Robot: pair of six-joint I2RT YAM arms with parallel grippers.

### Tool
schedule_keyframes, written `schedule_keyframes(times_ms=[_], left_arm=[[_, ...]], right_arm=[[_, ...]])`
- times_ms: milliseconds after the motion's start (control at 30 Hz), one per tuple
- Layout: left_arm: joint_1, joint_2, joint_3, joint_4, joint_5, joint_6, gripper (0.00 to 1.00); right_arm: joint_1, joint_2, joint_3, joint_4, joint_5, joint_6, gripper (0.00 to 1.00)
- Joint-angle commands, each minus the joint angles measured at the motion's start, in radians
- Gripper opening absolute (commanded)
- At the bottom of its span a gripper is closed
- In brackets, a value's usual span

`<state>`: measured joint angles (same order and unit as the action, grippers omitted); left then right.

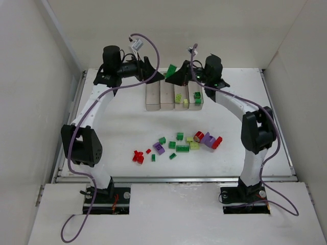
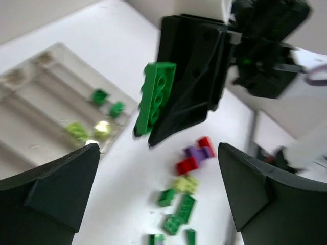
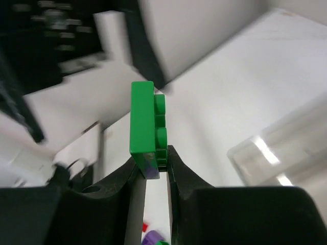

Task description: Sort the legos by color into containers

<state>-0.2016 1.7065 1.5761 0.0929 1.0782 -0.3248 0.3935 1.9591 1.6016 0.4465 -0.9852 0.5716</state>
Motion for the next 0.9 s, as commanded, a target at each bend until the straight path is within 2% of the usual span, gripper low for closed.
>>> schedule_keyframes(times_ms=[0, 33, 67, 100, 133, 200, 233, 267, 300, 333, 367, 467, 533, 600, 633, 667, 767, 867], left_arm=[[-0.001, -0.034, 0.171, -0.341, -0.277, 0.362, 1.00], [-0.001, -0.025, 0.186, -0.378, -0.375, 0.438, 1.00], [-0.012, -0.025, 0.186, -0.395, -0.477, 0.564, 1.00], [-0.012, -0.040, 0.186, -0.395, -0.677, 0.620, 1.00], [-0.012, -0.050, 0.153, -0.381, -0.769, 0.668, 1.00], [-0.021, -0.083, 0.102, -0.332, -0.924, 0.789, 1.00], [-0.021, -0.096, 0.040, -0.300, -1.066, 0.817, 1.00], [-0.021, -0.106, 0.006, -0.219, -1.131, 0.842, 1.00], [-0.021, -0.125, -0.028, -0.175, -1.191, 0.865, 1.00], [-0.031, -0.125, -0.057, -0.129, -1.313, 0.881, 1.00], [-0.032, -0.134, -0.106, -0.039, -1.372, 0.882, 1.00], [-0.053, -0.125, -0.131, 0.019, -1.535, 0.873, 1.00], [-0.073, -0.116, -0.119, 0.019, -1.589, 0.821, 1.00], [-0.073, -0.116, -0.102, -0.060, -1.563, 0.771, 1.00], [-0.073, -0.116, -0.093, -0.085, -1.536, 0.771, 1.00], [-0.073, -0.126, -0.093, -0.103, -1.482, 0.771, 1.00], [-0.082, -0.149, -0.119, -0.154, -1.410, 0.771, 1.00], [-0.105, -0.159, -0.156, -0.200, -1.362, 0.802, 1.00]], right_arm=[[-0.088, -0.078, -0.051, -0.127, 0.270, -0.048, 0.00], [-0.099, -0.078, -0.051, -0.202, 0.358, -0.076, 0.00], [-0.099, -0.092, -0.036, -0.376, 0.460, -0.158, 0.00], [-0.099, -0.092, -0.014, -0.467, 0.570, -0.209, 0.00], [-0.099, -0.092, 0.013, -0.548, 0.776, -0.251, 0.00], [-0.099, -0.025, 0.122, -0.763, 0.940, -0.338, 0.00], [-0.099, 0.003, 0.162, -0.822, 1.011, -0.364, 0.00], [-0.099, 0.032, 0.200, -0.871, 1.105, -0.393, 0.00], [-0.099, 0.088, 0.272, -0.952, 1.135, -0.410, 0.00], [-0.099, 0.112, 0.303, -0.983, 1.148, -0.446, 0.00], [-0.099, 0.132, 0.326, -1.003, 1.148, -0.461, 0.00], [-0.099, 0.156, 0.340, -1.013, 1.139, -0.470, 0.00], [-0.099, 0.185, 0.360, -1.013, 1.139, -0.470, 0.00], [-0.099, 0.199, 0.369, -1.013, 1.129, -0.470, 0.04], [-0.099, 0.199, 0.370, -1.013, 1.129, -0.470, 0.30], [-0.099, 0.208, 0.370, -1.013, 1.116, -0.470, 0.42], [-0.099, 0.208, 0.370, -1.000, 1.091, -0.470, 0.54], [-0.099, 0.196, 0.348, -0.988, 1.067, -0.470, 0.56]])
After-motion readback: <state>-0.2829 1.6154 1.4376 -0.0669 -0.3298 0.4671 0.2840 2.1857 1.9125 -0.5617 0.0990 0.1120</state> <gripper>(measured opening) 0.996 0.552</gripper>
